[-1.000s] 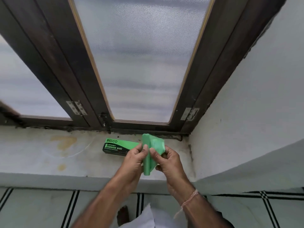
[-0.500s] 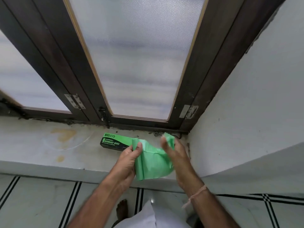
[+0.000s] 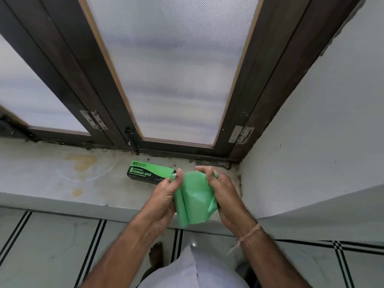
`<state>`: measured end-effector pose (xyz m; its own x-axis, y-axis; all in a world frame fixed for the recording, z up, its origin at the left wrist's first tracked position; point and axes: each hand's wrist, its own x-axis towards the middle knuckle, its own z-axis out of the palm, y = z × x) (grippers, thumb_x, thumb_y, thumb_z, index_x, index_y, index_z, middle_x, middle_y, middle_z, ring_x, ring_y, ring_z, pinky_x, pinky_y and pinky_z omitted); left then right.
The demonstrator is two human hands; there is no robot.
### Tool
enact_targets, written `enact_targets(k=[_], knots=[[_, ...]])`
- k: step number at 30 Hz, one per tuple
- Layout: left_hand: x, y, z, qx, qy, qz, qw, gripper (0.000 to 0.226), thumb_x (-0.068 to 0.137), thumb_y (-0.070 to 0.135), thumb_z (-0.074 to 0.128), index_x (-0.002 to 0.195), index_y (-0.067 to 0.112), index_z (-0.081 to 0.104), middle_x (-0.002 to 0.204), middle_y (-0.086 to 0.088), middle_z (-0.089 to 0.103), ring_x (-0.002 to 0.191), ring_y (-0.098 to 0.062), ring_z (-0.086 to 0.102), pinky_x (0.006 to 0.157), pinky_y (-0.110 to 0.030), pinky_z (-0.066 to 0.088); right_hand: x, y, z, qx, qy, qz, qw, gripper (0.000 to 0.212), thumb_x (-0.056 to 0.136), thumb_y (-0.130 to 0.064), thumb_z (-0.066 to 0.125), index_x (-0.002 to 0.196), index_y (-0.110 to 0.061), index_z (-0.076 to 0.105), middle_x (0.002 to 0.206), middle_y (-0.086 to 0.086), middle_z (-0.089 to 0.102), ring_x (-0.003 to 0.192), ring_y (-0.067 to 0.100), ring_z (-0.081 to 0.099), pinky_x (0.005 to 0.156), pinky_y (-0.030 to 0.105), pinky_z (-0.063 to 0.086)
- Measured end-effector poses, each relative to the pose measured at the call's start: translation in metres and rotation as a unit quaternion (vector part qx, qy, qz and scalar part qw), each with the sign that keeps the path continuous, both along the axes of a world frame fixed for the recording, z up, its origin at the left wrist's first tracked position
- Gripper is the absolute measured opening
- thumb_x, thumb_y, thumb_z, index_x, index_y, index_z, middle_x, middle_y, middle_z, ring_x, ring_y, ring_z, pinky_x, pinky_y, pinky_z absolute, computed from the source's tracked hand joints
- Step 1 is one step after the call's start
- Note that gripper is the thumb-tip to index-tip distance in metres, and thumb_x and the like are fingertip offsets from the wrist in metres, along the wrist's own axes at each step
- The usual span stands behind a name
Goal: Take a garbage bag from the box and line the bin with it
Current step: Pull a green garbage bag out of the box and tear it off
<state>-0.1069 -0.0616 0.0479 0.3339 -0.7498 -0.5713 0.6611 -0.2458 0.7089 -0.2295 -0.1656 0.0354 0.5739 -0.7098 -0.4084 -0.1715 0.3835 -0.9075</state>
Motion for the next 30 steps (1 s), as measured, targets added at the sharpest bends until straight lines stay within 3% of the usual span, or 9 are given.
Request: enact_targets(k=[2, 5, 10, 14, 17, 19, 21, 24, 30], knots=[[0.002, 0.002, 0.001, 0.006, 0.004, 0.013, 1.0, 0.03, 0.094, 0.041, 0.063, 0.103, 0.013, 0.069, 0.103, -0.013, 0.076, 0.094, -0.025, 0.074, 0.086, -0.04, 0.061, -0.001, 0.002, 0.007, -0.01, 0.014, 0.047, 0.999, 0.038, 0.093, -0.048, 0.067, 0.102, -0.013, 0.077, 0.097, 0.01, 0.08, 0.085, 0.021, 0.077, 0.077, 0.034, 0.062], [0.006, 0.008, -0.001, 0.025, 0.013, 0.049, 0.998, 0.026, 0.091, 0.04, 0.065, 0.098, 0.014, 0.065, 0.091, -0.008, 0.075, 0.085, -0.022, 0.071, 0.08, -0.038, 0.06, -0.002, 0.003, 0.006, -0.046, 0.036, 0.038, 0.998, 0.031, 0.088, -0.042, 0.077, 0.082, -0.012, 0.072, 0.078, 0.012, 0.076, 0.071, 0.021, 0.072, 0.064, 0.032, 0.057], [0.009, 0.024, 0.002, 0.034, 0.063, 0.009, 0.997, 0.042, 0.101, 0.036, 0.059, 0.122, 0.002, 0.069, 0.116, -0.02, 0.076, 0.106, -0.032, 0.075, 0.091, -0.044, 0.062, -0.001, 0.007, -0.003, 0.037, 0.023, -0.032, 0.999, 0.026, 0.1, -0.033, 0.066, 0.089, -0.009, 0.069, 0.083, 0.012, 0.074, 0.075, 0.027, 0.07, 0.073, 0.041, 0.059], [0.015, 0.038, 0.001, 0.009, 0.081, -0.016, 0.997, 0.034, 0.1, 0.014, 0.059, 0.129, -0.003, 0.063, 0.118, -0.022, 0.075, 0.095, -0.027, 0.077, 0.079, -0.037, 0.065, 0.004, 0.014, -0.003, 0.067, 0.013, -0.076, 0.995, 0.018, 0.102, -0.025, 0.062, 0.093, -0.011, 0.068, 0.079, 0.006, 0.073, 0.07, 0.02, 0.069, 0.066, 0.033, 0.059], [0.022, 0.041, 0.002, 0.017, 0.062, -0.025, 0.998, 0.031, 0.103, 0.015, 0.055, 0.127, -0.003, 0.063, 0.12, -0.023, 0.074, 0.092, -0.027, 0.078, 0.073, -0.038, 0.065, 0.008, 0.021, 0.005, 0.073, 0.005, -0.065, 0.995, 0.029, 0.101, -0.038, 0.061, 0.103, -0.012, 0.073, 0.085, 0.006, 0.078, 0.075, 0.021, 0.072, 0.069, 0.034, 0.061], [0.027, 0.043, 0.001, 0.016, 0.036, -0.02, 0.999, 0.033, 0.105, 0.019, 0.053, 0.131, 0.001, 0.062, 0.122, -0.021, 0.074, 0.098, -0.028, 0.076, 0.076, -0.042, 0.065, 0.013, 0.03, 0.013, 0.042, 0.023, 0.006, 0.999, 0.043, 0.087, -0.05, 0.072, 0.109, -0.012, 0.075, 0.095, 0.009, 0.08, 0.079, 0.019, 0.075, 0.07, 0.034, 0.062], [0.032, 0.044, 0.001, 0.016, 0.02, -0.017, 1.0, 0.036, 0.105, 0.026, 0.052, 0.134, 0.006, 0.061, 0.125, -0.019, 0.073, 0.107, -0.033, 0.073, 0.08, -0.047, 0.064, 0.02, 0.038, 0.018, 0.002, 0.04, 0.041, 0.998, 0.04, 0.078, -0.04, 0.084, 0.103, -0.01, 0.076, 0.096, 0.012, 0.08, 0.077, 0.016, 0.074, 0.066, 0.029, 0.06], [0.04, 0.048, -0.001, 0.014, 0.025, -0.02, 0.999, 0.042, 0.104, 0.034, 0.053, 0.134, 0.006, 0.062, 0.126, -0.02, 0.073, 0.118, -0.04, 0.069, 0.086, -0.048, 0.063, 0.027, 0.047, 0.017, -0.009, 0.029, 0.02, 0.999, 0.02, 0.082, -0.021, 0.085, 0.089, -0.007, 0.073, 0.088, 0.014, 0.078, 0.073, 0.018, 0.071, 0.063, 0.029, 0.059], [0.055, 0.057, -0.005, 0.001, 0.037, -0.027, 0.999, 0.049, 0.097, 0.035, 0.059, 0.136, 0.004, 0.062, 0.129, -0.017, 0.072, 0.122, -0.035, 0.068, 0.1, -0.05, 0.057, 0.026, 0.053, 0.01, 0.033, 0.02, -0.015, 0.999, 0.011, 0.091, -0.016, 0.076, 0.093, -0.007, 0.07, 0.093, 0.016, 0.075, 0.083, 0.026, 0.072, 0.072, 0.036, 0.061]])
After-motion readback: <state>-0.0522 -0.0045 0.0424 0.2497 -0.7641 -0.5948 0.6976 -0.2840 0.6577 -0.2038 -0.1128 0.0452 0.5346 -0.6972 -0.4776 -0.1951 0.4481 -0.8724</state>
